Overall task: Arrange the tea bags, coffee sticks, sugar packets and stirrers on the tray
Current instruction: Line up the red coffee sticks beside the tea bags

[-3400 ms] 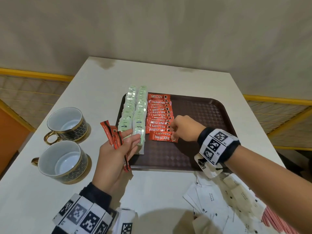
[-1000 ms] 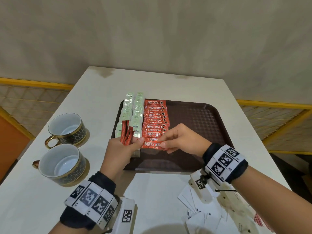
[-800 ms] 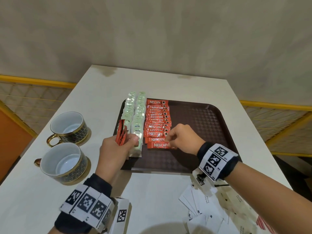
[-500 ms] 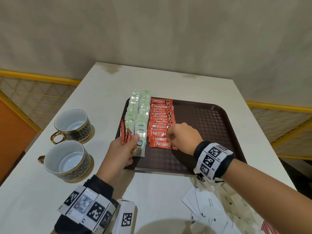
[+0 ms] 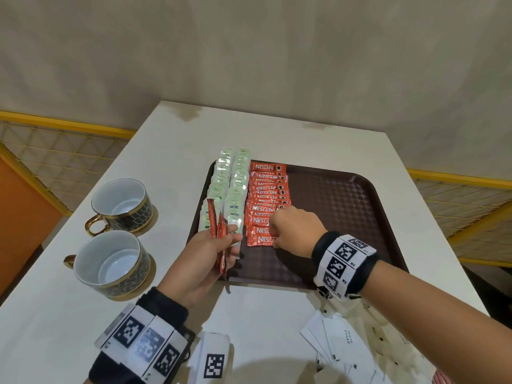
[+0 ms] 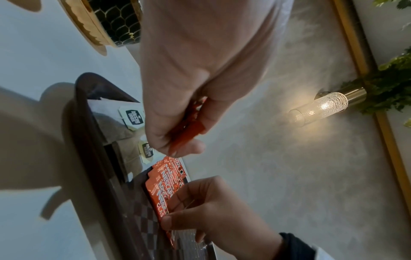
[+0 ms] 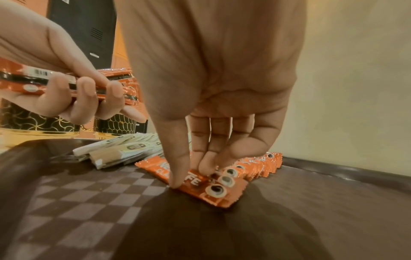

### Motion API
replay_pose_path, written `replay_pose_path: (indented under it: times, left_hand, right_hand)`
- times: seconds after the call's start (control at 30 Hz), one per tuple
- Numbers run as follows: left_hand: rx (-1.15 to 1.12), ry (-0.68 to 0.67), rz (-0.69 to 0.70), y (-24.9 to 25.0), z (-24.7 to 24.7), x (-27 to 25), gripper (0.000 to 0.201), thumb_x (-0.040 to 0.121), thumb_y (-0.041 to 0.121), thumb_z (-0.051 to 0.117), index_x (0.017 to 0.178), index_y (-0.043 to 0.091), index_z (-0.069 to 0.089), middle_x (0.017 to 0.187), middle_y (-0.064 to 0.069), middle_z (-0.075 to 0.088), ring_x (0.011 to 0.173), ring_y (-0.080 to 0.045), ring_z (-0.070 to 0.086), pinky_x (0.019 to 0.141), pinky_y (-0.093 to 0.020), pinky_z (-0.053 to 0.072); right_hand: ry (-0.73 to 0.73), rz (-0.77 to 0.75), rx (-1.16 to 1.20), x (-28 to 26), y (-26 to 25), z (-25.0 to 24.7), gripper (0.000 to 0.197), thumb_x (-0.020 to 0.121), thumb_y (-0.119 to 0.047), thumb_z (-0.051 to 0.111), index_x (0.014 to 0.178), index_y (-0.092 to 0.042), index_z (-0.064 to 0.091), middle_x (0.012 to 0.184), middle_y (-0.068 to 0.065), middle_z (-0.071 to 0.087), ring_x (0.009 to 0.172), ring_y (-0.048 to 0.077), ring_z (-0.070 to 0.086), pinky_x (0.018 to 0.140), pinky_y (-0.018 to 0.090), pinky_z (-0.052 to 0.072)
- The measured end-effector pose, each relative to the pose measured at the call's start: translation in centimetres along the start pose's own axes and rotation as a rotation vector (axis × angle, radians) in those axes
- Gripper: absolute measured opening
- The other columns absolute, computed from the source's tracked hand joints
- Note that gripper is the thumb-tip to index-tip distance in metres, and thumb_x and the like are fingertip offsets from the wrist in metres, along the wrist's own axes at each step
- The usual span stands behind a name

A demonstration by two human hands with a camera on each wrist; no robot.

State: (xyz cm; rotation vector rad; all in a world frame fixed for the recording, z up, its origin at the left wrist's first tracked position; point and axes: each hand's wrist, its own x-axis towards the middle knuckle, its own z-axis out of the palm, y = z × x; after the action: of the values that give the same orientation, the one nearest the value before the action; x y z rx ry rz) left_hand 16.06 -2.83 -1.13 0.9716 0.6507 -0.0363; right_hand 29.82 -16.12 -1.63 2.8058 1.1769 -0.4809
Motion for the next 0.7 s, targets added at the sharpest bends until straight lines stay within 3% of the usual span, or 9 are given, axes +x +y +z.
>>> replay_pose_path:
  times: [0.27,0.4,0.5,0.7]
  left_hand:
    - [-0.02,-0.001,0.02,0.3,-0.1,-0.4,0.029,0.093,0.003,0.055,0.122,0.001,0.056,0.086,-0.009,0.061,0.062,-0.011,0.058,0.051,-0.018,0.052]
    - [0.013,-0.016,0.05,0.4,0.2,-0.8,0.032,0.091,0.008,0.056,0.123,0.007,0.056,0.113,-0.012,0.069,0.083,-0.016,0.07,0.065,-0.022,0.058]
    - [0.029,-0.044,0.065,0.3,0.2,-1.0,0.035,0.098,0.011,0.049,0.132,0.01,0.051,0.11,-0.007,0.073,0.094,-0.018,0.072,0.076,-0.025,0.059]
    - [0.05,-0.071,0.061,0.2,0.1,-1.2,0.038,0.096,0.016,0.053,0.134,0.011,0.051,0.108,-0.005,0.074,0.095,-0.019,0.072,0.076,-0.03,0.06]
  right_hand:
    - [0.006,-0.025,-0.092,0.4,-0.3,-0.7,0.012,0.093,-0.016,0.058,0.102,-0.01,0.06,0.102,0.007,0.063,0.09,0.028,0.063,0.071,0.035,0.049]
    - [-0.001,-0.028,-0.101,0.8,-0.6,-1.2,0.013,0.092,-0.016,0.058,0.104,-0.01,0.061,0.104,0.008,0.063,0.091,0.028,0.063,0.071,0.035,0.048]
    - [0.007,-0.037,-0.092,0.9,-0.8,-1.3,0.015,0.093,-0.017,0.058,0.107,-0.011,0.06,0.106,0.008,0.063,0.094,0.028,0.062,0.073,0.035,0.047]
    - [0.048,-0.007,0.151,0.2,-0.6,-2.1,0.019,0.085,-0.023,0.067,0.101,-0.017,0.059,0.1,0.002,0.063,0.089,0.023,0.06,0.073,0.033,0.048]
